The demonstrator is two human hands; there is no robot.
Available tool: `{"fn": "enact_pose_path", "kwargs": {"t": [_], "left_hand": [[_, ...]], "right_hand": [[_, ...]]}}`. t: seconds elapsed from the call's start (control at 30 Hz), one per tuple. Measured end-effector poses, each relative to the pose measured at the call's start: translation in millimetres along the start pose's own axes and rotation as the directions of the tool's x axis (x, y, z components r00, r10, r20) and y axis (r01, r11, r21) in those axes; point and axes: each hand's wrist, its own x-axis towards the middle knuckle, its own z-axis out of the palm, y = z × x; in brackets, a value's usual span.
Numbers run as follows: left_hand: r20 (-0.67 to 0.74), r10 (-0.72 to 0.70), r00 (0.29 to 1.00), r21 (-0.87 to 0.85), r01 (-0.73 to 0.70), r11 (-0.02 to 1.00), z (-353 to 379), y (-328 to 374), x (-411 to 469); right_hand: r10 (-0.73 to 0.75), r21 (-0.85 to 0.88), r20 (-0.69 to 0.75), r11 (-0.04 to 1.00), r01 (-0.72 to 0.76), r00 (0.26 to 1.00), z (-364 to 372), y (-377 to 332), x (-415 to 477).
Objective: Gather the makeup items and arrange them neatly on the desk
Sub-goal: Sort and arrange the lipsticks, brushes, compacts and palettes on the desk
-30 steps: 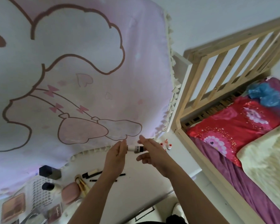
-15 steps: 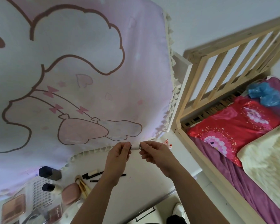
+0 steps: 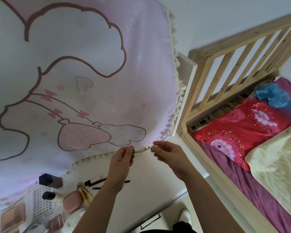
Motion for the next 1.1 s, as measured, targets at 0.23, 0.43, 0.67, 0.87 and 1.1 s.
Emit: {"fn": "enact_pose_path", "kwargs": {"t": [0.23, 0.43, 0.67, 0.87, 1.1], "left_hand": [[0.006, -0.103, 0.995, -0.167, 0.102, 0.981, 2.3, -12.9, 7.7], [0.182, -0.276, 0.944, -0.417, 0.328, 0.848, 30.8, -39.8, 6.8], [0.242, -0.355, 0.903, -0.308, 0.418, 0.854, 78.9, -86.9, 10.6], [0.054, -0.344, 0.938, 0.072, 0.340, 0.938, 125.6, -131.1, 23.0], [-0.109, -0.264, 0.958, 0.320, 0.285, 0.903, 170.6, -171.4, 49.0]], "right_hand": [[0.010, 0.222, -0.109, 0.975, 0.015, 0.994, -43.8, 3.0, 5.9], [0.108, 0.427, -0.084, 0.902, -0.062, 0.991, -70.6, 25.8, -1.5], [0.165, 0.100, -0.292, 0.985, -0.142, 0.942, -113.7, 67.2, 6.6], [0.053, -0.215, -0.414, 0.965, -0.154, 0.909, -148.4, 105.0, 37.2], [-0.035, -0.494, -0.312, 0.860, -0.131, 0.949, -176.5, 139.8, 83.9]]}}
